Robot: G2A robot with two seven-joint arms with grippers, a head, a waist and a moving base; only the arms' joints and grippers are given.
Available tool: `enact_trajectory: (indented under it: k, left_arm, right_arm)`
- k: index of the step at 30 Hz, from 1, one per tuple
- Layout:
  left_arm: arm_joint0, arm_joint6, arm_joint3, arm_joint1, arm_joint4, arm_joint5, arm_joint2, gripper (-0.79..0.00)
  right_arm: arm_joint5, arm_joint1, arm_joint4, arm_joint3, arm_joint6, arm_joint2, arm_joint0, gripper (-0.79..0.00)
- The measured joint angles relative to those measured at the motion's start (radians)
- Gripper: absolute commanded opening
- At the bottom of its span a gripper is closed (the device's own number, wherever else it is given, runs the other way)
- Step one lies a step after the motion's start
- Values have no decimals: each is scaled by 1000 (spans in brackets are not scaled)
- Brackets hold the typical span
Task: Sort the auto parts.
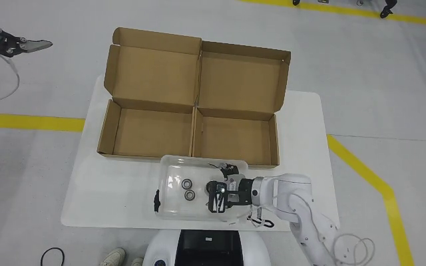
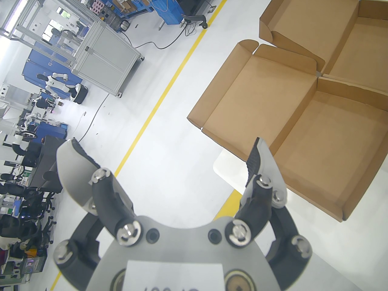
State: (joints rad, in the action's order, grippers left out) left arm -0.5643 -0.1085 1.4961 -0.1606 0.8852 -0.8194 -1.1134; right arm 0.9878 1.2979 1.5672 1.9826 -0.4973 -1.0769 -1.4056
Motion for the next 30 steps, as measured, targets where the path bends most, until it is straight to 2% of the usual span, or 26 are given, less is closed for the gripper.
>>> enact_trajectory:
  k: [6,13,17,27,30]
  left_arm:
    - [0,0,0,0,0,0,0,0]
    - [0,0,0,0,0,0,0,0]
    - [0,0,0,0,0,0,0,0]
    - [0,0,0,0,0,0,0,0]
    - [0,0,0,0,0,0,0,0]
  right_arm:
    - [-39,0,-67,-1,-149,38,9,-151]
    - [-61,0,-121,-42,-290,89,48,-160]
    - [-89,2,-137,-77,-342,124,79,-215]
    - [-144,8,-163,-175,-409,187,143,-182]
    - [-153,7,-167,-198,-413,198,153,-200]
